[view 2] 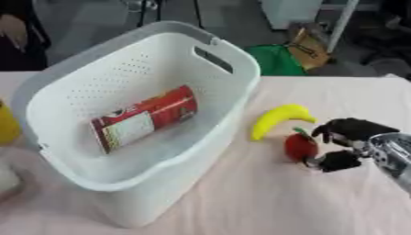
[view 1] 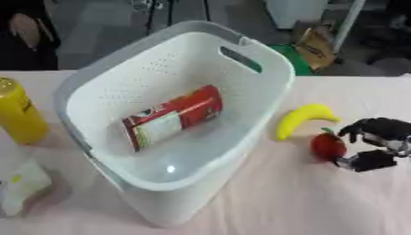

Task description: Pick up objects on the table and place them in the box.

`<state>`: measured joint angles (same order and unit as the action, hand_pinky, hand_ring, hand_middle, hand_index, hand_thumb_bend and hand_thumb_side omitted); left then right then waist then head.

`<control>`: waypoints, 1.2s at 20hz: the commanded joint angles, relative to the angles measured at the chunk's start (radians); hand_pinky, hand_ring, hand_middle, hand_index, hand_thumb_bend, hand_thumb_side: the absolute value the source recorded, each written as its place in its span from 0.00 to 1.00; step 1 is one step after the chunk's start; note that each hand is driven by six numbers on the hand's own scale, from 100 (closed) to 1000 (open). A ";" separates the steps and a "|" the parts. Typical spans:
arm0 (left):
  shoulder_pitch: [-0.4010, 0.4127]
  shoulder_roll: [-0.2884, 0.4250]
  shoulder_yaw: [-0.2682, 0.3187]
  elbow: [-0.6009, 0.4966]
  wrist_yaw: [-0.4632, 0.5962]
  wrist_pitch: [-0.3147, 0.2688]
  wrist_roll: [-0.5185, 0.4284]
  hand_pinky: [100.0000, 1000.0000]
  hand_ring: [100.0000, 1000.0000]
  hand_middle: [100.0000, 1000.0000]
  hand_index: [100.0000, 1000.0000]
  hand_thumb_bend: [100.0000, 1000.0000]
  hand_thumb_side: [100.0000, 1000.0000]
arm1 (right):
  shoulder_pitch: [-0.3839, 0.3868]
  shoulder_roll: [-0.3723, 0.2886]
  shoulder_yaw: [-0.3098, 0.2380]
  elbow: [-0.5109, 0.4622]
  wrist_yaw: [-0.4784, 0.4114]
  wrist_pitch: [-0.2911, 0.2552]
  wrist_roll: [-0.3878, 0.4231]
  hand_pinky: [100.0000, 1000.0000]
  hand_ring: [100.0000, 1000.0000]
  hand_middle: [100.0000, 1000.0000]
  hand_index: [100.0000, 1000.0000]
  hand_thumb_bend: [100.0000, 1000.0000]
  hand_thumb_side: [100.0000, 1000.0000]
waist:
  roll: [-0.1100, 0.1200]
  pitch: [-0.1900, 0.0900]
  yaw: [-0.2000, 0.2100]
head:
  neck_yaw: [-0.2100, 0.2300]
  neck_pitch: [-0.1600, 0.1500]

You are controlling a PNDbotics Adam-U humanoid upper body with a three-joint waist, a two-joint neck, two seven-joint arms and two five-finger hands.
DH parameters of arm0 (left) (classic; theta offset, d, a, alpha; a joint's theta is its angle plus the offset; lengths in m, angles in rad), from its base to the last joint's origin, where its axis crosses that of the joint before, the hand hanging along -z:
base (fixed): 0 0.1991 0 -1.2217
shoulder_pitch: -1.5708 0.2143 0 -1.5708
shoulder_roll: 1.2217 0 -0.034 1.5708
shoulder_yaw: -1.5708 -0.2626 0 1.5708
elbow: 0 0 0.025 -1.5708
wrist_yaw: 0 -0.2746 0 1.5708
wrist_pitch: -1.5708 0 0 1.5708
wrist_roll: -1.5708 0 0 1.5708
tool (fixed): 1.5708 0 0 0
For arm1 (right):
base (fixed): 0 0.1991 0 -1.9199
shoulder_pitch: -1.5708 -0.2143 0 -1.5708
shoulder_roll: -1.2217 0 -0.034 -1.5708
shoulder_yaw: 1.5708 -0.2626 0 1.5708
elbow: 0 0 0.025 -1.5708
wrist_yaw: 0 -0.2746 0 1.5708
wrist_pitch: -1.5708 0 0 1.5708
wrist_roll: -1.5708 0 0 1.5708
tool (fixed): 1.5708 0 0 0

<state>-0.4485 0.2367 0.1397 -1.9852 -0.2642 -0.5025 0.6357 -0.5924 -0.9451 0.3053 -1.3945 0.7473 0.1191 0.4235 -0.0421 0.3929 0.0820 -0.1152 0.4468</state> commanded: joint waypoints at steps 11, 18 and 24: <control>-0.016 0.005 0.001 -0.015 -0.001 -0.010 0.010 0.64 0.53 0.56 0.71 0.00 1.00 | -0.014 -0.012 0.007 0.030 0.050 -0.006 -0.018 0.85 0.88 0.60 0.83 0.35 0.67 | 0.000 -0.016 0.006 | 0.000 -0.010; -0.019 0.005 0.002 -0.015 -0.001 -0.011 0.011 0.64 0.53 0.56 0.71 0.00 1.00 | -0.019 -0.004 0.010 0.044 0.039 -0.038 0.008 0.86 0.88 0.59 0.82 0.34 0.66 | -0.002 -0.015 0.011 | 0.002 -0.010; -0.020 0.005 0.002 -0.015 -0.001 -0.011 0.011 0.64 0.53 0.56 0.71 0.00 1.00 | -0.022 -0.001 0.005 0.049 0.020 -0.040 0.006 0.86 0.87 0.51 0.74 0.32 0.64 | -0.003 -0.014 0.009 | 0.003 -0.011</control>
<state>-0.4554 0.2295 0.1397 -1.9852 -0.2642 -0.5025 0.6357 -0.5987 -0.9241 0.3236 -1.3457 0.7761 0.0804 0.4319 -0.0451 0.3960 0.0926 -0.1139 0.4468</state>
